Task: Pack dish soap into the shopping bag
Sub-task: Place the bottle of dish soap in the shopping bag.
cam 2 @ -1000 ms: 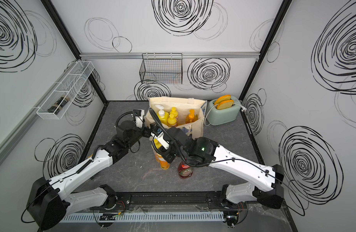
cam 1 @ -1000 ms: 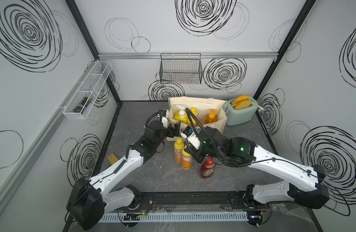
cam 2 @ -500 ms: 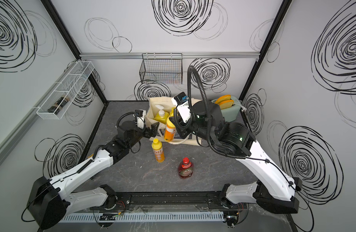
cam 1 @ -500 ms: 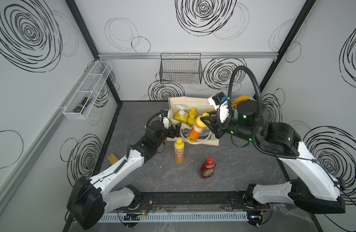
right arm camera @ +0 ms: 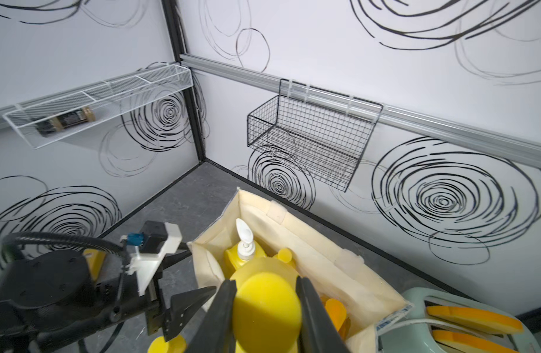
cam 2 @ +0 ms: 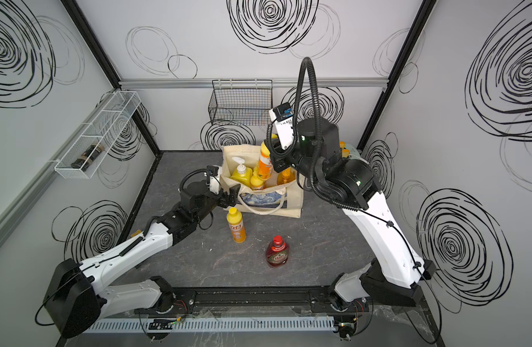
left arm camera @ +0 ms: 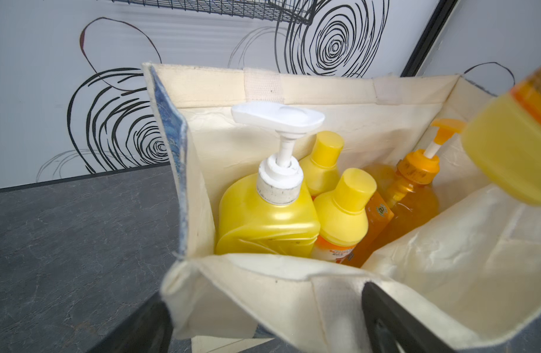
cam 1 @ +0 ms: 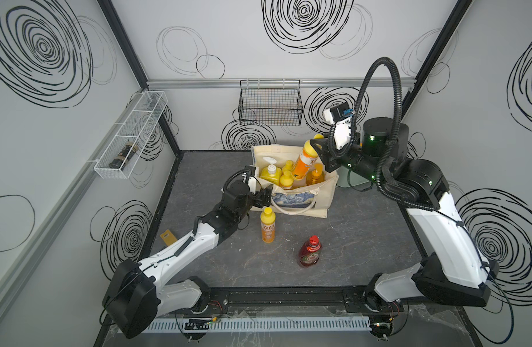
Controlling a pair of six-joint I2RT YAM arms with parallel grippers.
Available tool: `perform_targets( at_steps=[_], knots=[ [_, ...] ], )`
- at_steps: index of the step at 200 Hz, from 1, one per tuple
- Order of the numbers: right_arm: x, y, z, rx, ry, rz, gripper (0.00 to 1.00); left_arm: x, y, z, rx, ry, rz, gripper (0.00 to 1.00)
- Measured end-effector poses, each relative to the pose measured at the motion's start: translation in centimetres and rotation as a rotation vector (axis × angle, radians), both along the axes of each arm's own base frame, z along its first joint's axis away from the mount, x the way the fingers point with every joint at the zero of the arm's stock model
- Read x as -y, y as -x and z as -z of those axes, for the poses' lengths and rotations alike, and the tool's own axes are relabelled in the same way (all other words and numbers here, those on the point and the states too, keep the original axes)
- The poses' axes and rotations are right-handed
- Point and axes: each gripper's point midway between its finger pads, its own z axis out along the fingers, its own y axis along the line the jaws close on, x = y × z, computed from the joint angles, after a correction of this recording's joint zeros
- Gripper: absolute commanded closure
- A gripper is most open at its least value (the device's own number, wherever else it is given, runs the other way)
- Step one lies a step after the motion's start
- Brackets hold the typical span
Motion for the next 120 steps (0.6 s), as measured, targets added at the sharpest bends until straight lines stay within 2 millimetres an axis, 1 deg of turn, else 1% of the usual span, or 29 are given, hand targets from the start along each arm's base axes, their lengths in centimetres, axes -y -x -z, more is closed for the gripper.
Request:
perform_targets(
  at_steps=[19,39,54,84,120],
  knots=[
    [1.1,-2.4,1.4,-0.020,0.016,0.052,1.00,0.0,0.0,0.0,0.001,-0.002,-0.003,0.04],
    [1.9,-4.6,3.7,-0.055,0.034,0.085,1.00,0.0,0.0,0.0,0.003,-0.004,-0.003,0.04],
    [2.2,-5.9,5.4,-0.085,0.041,0.093,1.00,0.0,0.0,0.0,0.004,-0.005,-0.003,0.04],
    [1.6,-7.8,8.0,-0.127,0.043,0.073,1.00,0.1,0.0,0.0,0.006,-0.006,-0.003,0.04],
    [0.7,-9.1,9.0,-0.120,0.033,0.054,1.00,0.2,0.0,0.0,0.007,-0.009,-0.001,0.04]
  ],
)
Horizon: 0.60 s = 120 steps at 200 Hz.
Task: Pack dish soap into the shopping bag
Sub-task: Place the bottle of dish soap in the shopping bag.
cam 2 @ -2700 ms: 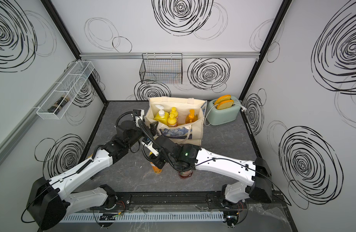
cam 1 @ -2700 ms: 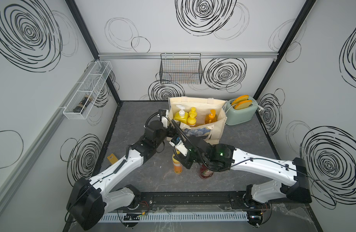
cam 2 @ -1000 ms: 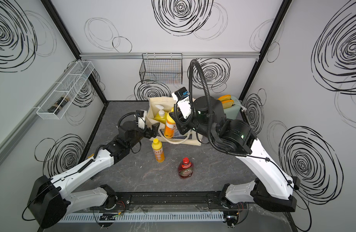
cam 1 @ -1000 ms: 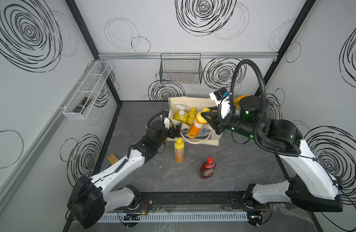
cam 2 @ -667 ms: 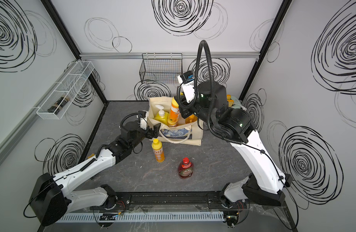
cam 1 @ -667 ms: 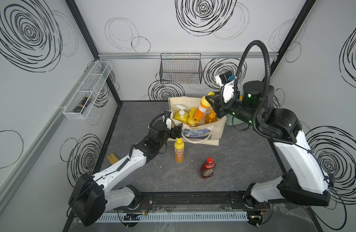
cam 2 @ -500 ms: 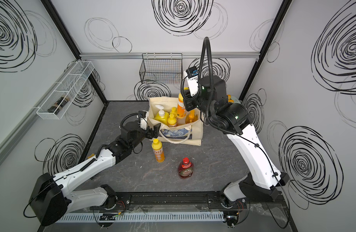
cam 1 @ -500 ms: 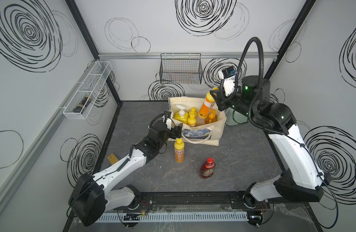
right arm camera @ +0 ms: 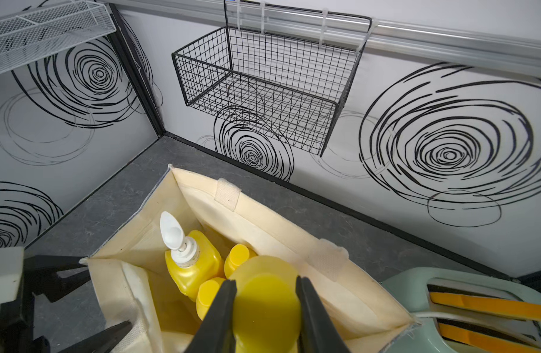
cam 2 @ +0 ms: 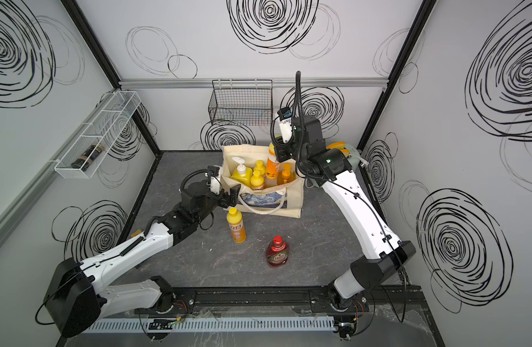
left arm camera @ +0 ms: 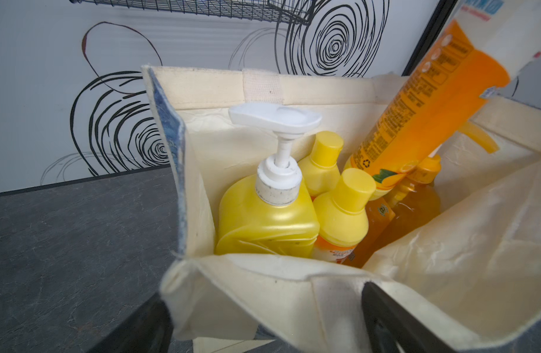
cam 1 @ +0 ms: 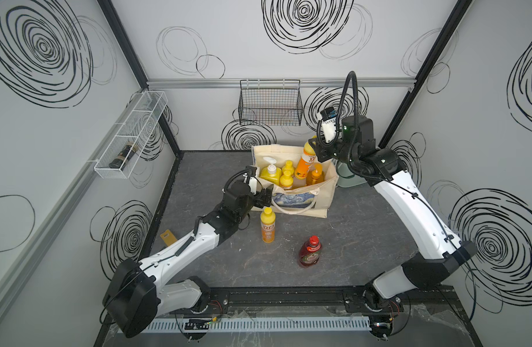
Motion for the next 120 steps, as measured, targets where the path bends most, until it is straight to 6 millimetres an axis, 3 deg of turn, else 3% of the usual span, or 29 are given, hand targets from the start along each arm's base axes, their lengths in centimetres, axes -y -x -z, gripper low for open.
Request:
perform_targets(
  at_steps=[50,120],
  knots=[
    [-0.5,-0.7,2.0,-0.006,0.019,-0.009,1.00,0.0,0.0,0.0,0.000,0.000,0.000,0.04],
    [-1.8,-2.5,6.5,-0.043,0.074,-0.013,1.00,0.0,0.0,0.0,0.000,0.000,0.001,0.04]
  ],
)
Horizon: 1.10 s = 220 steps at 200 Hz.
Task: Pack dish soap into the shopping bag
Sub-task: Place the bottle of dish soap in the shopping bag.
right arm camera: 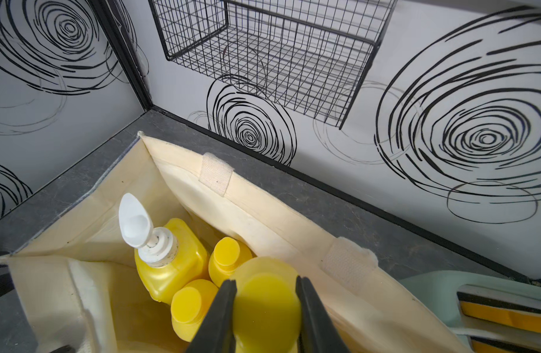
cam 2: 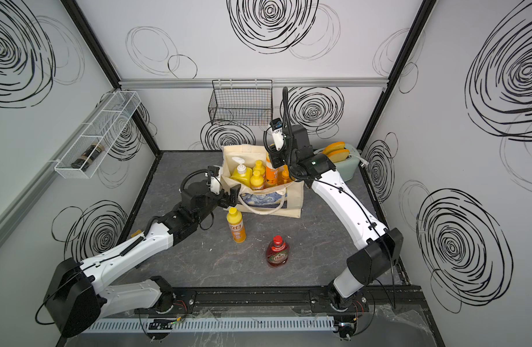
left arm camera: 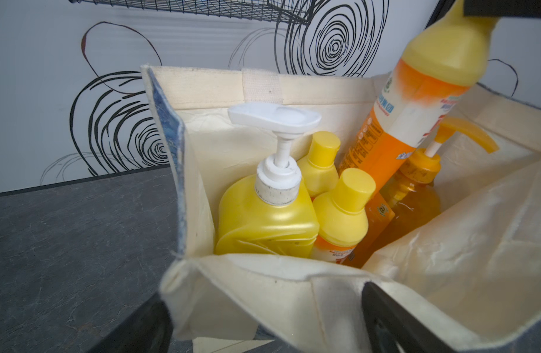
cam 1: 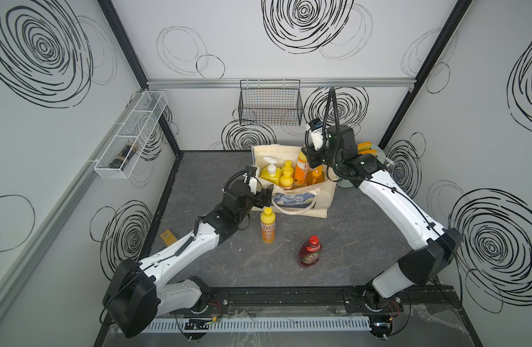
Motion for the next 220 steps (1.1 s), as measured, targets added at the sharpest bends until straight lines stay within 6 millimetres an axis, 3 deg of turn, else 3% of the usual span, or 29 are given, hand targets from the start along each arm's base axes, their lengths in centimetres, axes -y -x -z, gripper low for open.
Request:
perform_targets(
  at_steps=[41,146,220],
  knots=[
    [-0.4,-0.7,2.9,-0.035,0.027,0.004,1.00,0.0,0.0,0.0,0.000,0.000,0.000,0.04],
    [-0.8,-1.4,7.6,-0.090,0.055,0.007,1.00,0.0,0.0,-0.1,0.001,0.001,0.000,0.04],
    [-1.2,-2.3,7.8,-0.040,0.028,0.016,1.00,0.0,0.0,-0.1,0.001,0.000,0.001,0.04]
  ],
)
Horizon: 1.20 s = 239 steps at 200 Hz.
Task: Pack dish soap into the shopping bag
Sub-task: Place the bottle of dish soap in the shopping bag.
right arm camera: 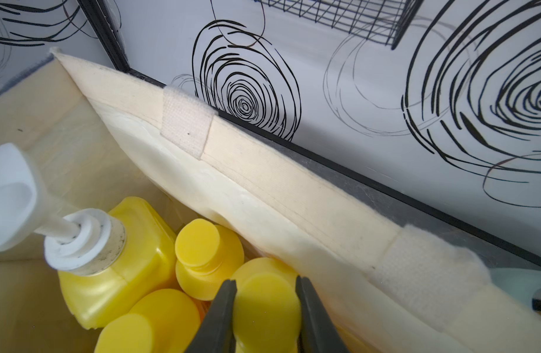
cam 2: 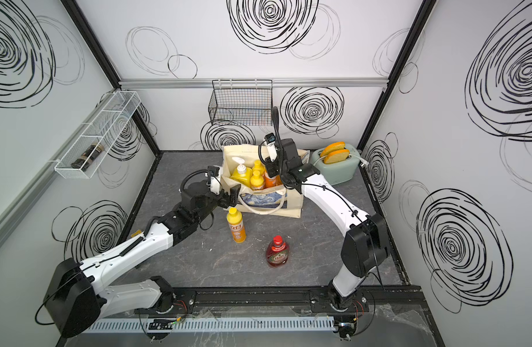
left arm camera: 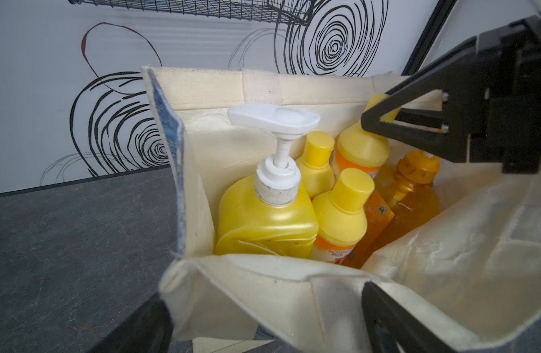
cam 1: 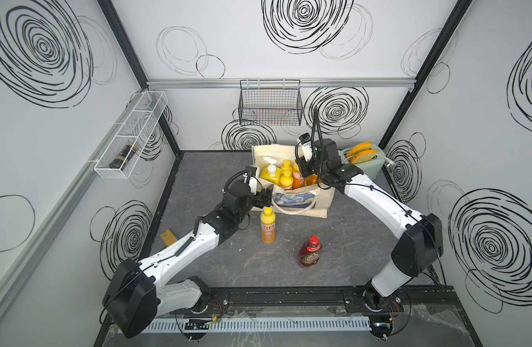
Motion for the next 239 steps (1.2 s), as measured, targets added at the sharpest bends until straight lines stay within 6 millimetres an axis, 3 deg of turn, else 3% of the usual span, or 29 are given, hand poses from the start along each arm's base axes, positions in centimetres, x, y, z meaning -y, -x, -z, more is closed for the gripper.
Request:
perform_targets(
  at_steps=[110,203,239],
  knots=[
    [0.5,0.1,-0.2,0.005,0.012,0.028,1.00,0.0,0.0,-0.1,0.002,0.001,0.000,0.04],
    [-0.7,2.3,-1.3,-0.020,0.068,0.078,1.00,0.0,0.1,-0.1,0.002,0.002,0.001,0.04],
    [0.3,2.1,-0.6,-0.037,0.050,0.164,1.00,0.0,0.1,-0.2,0.004,0.003,0.001,0.04]
  ],
)
